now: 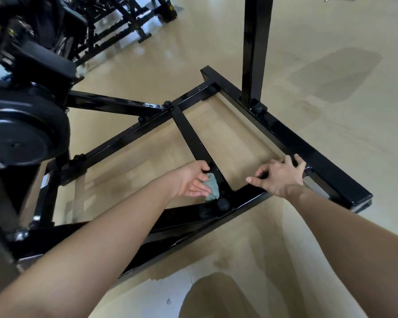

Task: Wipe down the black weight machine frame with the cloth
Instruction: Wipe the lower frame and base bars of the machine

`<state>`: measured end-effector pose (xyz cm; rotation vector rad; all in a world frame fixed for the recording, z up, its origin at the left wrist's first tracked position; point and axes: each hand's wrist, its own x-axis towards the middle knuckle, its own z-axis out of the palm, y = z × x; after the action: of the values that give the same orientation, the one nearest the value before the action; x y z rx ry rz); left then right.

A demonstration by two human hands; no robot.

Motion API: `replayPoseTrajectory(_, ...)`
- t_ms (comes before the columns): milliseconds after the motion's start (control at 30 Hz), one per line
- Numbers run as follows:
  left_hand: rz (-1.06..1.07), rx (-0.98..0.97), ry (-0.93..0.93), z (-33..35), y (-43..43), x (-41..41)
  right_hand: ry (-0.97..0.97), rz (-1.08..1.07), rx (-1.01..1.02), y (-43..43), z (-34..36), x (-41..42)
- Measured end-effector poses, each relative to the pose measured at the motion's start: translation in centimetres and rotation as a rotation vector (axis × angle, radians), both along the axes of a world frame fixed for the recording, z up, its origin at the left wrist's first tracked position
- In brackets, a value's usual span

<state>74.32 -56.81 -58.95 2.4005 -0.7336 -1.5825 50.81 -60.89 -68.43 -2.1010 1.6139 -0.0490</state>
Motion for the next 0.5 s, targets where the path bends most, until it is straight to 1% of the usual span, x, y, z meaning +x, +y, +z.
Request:
replayPoseTrajectory(67, -0.029, -0.075, -0.009, 1.5, 1.0, -1.9, 0.006, 0.023, 0.032, 0.0, 0.5, -0.1)
replayPoseTrajectory(200, -0.145, -0.239, -0.191, 4.2, 4.5, -4.7, -0.026, 0.038, 0.165, -0.5, 1.5, -0.8)
replayPoseTrajectory(267, -0.139, -0.319, -0.202, 5.5, 7.5, -4.9, 0.041, 0.126, 0.189, -0.3, 2.6, -0.4)
replayPoseTrajectory(300, -0.131, -0.372, -0.190, 6.1, 9.0, -4.7, 0.077, 0.196, 0.161, -0.1, 3.1, 0.4)
replayPoseTrajectory(333, -0.122, -0.424, -0.175, 6.8, 10.6, -4.5, 0.071, 0.267, 0.127, 0.4, 4.2, 1.6)
replayPoseTrajectory(367, -0.110, -0.470, -0.168, 7.2, 12.1, -4.2, -0.016, 0.321, 0.136, 1.1, 5.4, 3.0)
replayPoseTrajectory(400, -0.079, -0.510, -0.164, 7.7, 13.5, -4.0, -0.163, 0.357, 0.208, 2.1, 6.8, 4.4)
replayPoseTrajectory(433, -0.028, -0.544, -0.166, 7.9, 14.8, -3.6, -0.336, 0.383, 0.319, 3.1, 8.1, 5.7)
replayPoseTrajectory(500, 0.062, -0.615, -0.228, 8.1, 16.9, -2.7, -0.575, 0.432, 0.570, 5.3, 11.2, 7.5)
